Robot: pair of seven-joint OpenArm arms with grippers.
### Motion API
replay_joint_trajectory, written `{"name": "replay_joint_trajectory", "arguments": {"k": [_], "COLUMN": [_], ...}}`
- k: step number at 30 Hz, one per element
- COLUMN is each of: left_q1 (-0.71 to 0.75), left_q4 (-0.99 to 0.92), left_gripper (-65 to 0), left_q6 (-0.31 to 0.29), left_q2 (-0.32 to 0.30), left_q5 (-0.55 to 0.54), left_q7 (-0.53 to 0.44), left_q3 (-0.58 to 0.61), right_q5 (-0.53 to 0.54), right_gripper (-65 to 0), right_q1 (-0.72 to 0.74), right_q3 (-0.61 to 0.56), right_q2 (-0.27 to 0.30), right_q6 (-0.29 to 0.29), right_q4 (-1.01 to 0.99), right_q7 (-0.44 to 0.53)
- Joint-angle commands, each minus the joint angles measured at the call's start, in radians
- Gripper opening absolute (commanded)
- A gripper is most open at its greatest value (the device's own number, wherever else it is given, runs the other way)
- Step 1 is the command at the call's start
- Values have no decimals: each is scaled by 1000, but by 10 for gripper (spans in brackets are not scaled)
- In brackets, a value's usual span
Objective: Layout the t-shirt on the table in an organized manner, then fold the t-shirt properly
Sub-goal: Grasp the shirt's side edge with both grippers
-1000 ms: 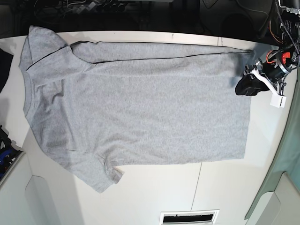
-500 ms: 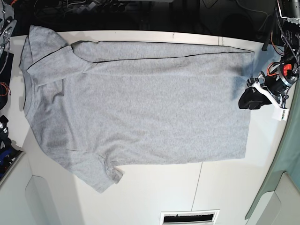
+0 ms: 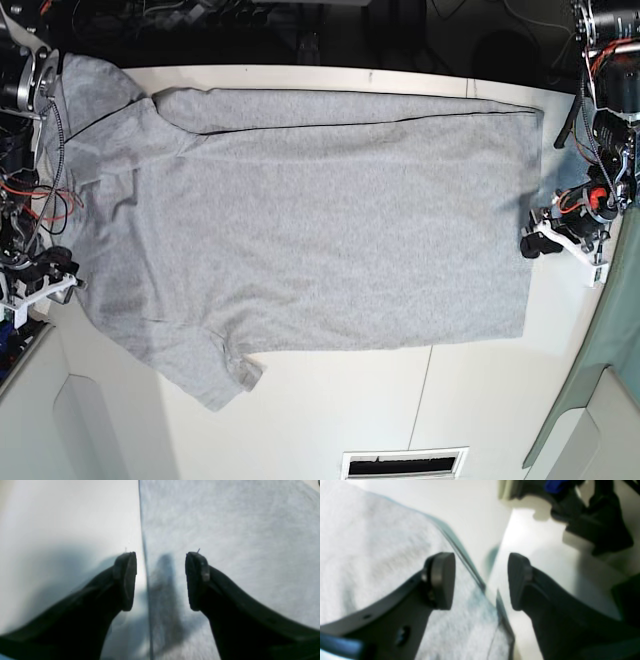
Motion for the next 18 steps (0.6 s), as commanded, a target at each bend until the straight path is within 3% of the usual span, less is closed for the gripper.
{"name": "replay_joint_trajectory", "arguments": {"k": [1,4,8,15,18], "left_q1": [-51,-124,-180,-185,-185], "left_q4": [-31,-144,-204,-207,-207], "left_gripper": [-312,-312,-312,-313,-348], "left_q6": [-3,-3,-3,-3,-3], "left_q2": [-23,-29,-24,1,4], "left_q5": [-6,16,16,42,45], "left_q7": [-39,-83,-84,-130,-175], "left_q3": [-6,-6,-6,61,119], "right_q5": [-5,-14,-9,13,13], "right_gripper": [-318,-318,-318,-318,-319], "right_q1": [24,24,24,29,29], "right_q3": [2,2,2,2,2], "right_q2": [22,27,28,-5,-27], "right_q6": [-2,28,155,295,309], "right_q4": [-13,-100,-176,-173,-171], "right_q7": [16,43,72,83,83]}}
